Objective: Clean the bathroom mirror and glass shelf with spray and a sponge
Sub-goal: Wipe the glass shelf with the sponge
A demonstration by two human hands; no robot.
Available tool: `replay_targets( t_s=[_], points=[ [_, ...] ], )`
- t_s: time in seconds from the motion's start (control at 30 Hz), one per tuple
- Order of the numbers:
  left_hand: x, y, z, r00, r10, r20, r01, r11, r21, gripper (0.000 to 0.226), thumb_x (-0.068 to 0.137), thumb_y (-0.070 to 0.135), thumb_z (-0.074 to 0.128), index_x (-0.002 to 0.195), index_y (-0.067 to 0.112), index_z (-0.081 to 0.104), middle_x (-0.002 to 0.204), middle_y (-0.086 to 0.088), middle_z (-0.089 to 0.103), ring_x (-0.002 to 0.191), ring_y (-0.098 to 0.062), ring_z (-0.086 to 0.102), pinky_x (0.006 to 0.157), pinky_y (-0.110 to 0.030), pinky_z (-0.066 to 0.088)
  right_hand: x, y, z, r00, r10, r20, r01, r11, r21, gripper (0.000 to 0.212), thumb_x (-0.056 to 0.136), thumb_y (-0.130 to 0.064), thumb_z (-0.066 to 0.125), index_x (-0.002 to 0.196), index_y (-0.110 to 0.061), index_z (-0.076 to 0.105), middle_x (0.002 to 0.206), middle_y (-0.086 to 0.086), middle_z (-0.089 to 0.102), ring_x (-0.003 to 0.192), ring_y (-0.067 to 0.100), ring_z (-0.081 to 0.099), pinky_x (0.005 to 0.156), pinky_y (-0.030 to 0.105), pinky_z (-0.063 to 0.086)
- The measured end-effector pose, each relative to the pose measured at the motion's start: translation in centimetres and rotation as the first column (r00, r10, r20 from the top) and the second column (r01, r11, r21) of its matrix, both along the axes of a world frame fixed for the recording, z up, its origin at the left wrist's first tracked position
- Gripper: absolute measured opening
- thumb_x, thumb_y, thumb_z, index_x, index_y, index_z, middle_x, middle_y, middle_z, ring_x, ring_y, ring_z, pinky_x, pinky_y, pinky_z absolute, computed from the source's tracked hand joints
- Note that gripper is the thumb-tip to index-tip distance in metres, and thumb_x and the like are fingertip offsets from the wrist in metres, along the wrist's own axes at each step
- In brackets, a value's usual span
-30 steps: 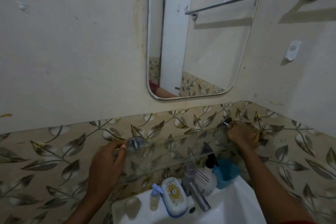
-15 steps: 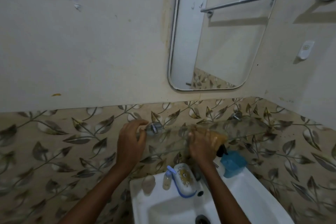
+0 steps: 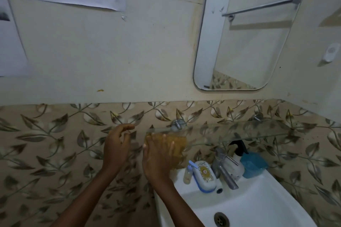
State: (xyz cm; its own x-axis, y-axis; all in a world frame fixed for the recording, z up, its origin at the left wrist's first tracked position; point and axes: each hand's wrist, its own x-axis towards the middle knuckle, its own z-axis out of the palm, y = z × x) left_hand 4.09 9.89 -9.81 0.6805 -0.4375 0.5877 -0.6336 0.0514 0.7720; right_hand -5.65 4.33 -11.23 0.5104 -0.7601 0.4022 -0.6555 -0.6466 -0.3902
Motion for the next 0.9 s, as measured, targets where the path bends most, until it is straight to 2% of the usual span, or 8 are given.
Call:
replay_targets(
  t_s=[0.2,0.3,0.4,0.5,0.63,0.73,0.83,0.9],
  points=[
    [0.5,1.7,0.1,0.999,-0.010,-0.042,0.010,1.000,-0.016,0.030,0.087,-0.007,0.046,0.100,0.013,0.064,0.101,-0.004,0.066,0.098,-0.018,0.059,0.083,-0.029,0.044,0.7,1.5,-0.5,0.988,0.118,0.101,-0.116,0.993,-0.018,0.069,0.095,-0.047,0.002,0.108,-0.026,0.066,0.120,-0.003,0.067,0.125,0.025,0.052,0.106,0.039,0.009],
    [0.3,2.0,0.2,0.997,-0.031,-0.074,0.029,0.999,-0.023,0.030,0.088,-0.007,0.045,0.100,0.014,0.063,0.101,-0.004,0.066,0.098,-0.016,0.059,0.083,-0.029,0.044,0.0,1.7,0.8,0.961,0.224,0.161,-0.250,0.954,0.165,0.072,0.088,-0.057,0.003,0.130,-0.021,0.050,0.145,0.001,0.044,0.144,0.016,0.019,0.114,0.033,-0.008],
    [0.3,1.8,0.2,0.995,-0.051,-0.088,0.051,0.999,-0.007,0.026,0.089,-0.004,0.047,0.100,0.014,0.062,0.100,-0.004,0.065,0.096,-0.017,0.058,0.076,-0.023,0.044,-1.2,1.2,3.2,0.898,0.261,0.355,-0.400,0.818,0.412,0.041,0.100,-0.036,0.025,0.125,-0.018,0.052,0.128,0.002,0.056,0.134,0.019,0.036,0.117,0.038,0.012],
    [0.2,1.2,0.3,0.988,-0.090,-0.127,0.091,0.996,0.000,0.020,0.091,0.001,0.048,0.104,0.012,0.061,0.102,-0.005,0.062,0.098,-0.020,0.057,0.073,-0.015,0.041,-2.0,1.1,5.8,0.809,0.120,0.575,-0.534,0.560,0.634,0.032,0.098,-0.034,0.033,0.113,-0.019,0.058,0.098,0.000,0.059,0.088,0.015,0.055,0.079,0.028,0.046],
    [-0.3,0.9,1.0,0.972,-0.129,-0.198,0.121,0.991,-0.052,0.026,0.095,0.007,0.045,0.118,0.011,0.055,0.110,-0.006,0.059,0.104,-0.018,0.054,0.074,-0.016,0.040,-2.7,-2.8,7.6,0.631,-0.320,0.707,-0.729,0.068,0.682,0.031,0.096,-0.032,0.043,0.104,-0.011,0.064,0.101,0.014,0.067,0.089,0.024,0.062,0.080,0.037,0.051],
    [-0.3,1.3,1.5,0.970,-0.128,-0.205,0.114,0.990,-0.080,0.027,0.094,0.008,0.046,0.120,0.013,0.053,0.110,-0.006,0.061,0.104,-0.018,0.055,0.076,-0.020,0.040,-3.1,-6.6,8.1,0.598,-0.358,0.718,-0.690,0.226,0.688,0.028,0.095,-0.028,0.046,0.105,-0.008,0.063,0.097,0.012,0.067,0.090,0.026,0.062,0.073,0.037,0.052],
    [0.0,1.5,1.2,0.966,-0.134,-0.222,0.120,0.990,-0.077,0.026,0.093,0.007,0.049,0.116,0.017,0.055,0.112,-0.006,0.062,0.105,-0.019,0.057,0.082,-0.026,0.043,-3.6,-9.2,7.5,0.831,-0.061,0.553,-0.330,0.746,0.579,0.015,0.090,-0.014,0.048,0.093,-0.014,0.062,0.086,0.006,0.063,0.076,0.020,0.060,0.065,0.034,0.050],
    [0.3,1.6,0.9,0.968,-0.131,-0.214,0.115,0.990,-0.082,0.025,0.092,0.005,0.050,0.112,0.019,0.057,0.109,-0.005,0.064,0.105,-0.018,0.058,0.084,-0.030,0.045,-3.7,-10.4,6.8,0.918,0.031,0.395,-0.171,0.929,0.327,0.023,0.086,-0.013,0.048,0.102,-0.010,0.065,0.098,0.009,0.067,0.089,0.026,0.063,0.077,0.039,0.053]
  ],
)
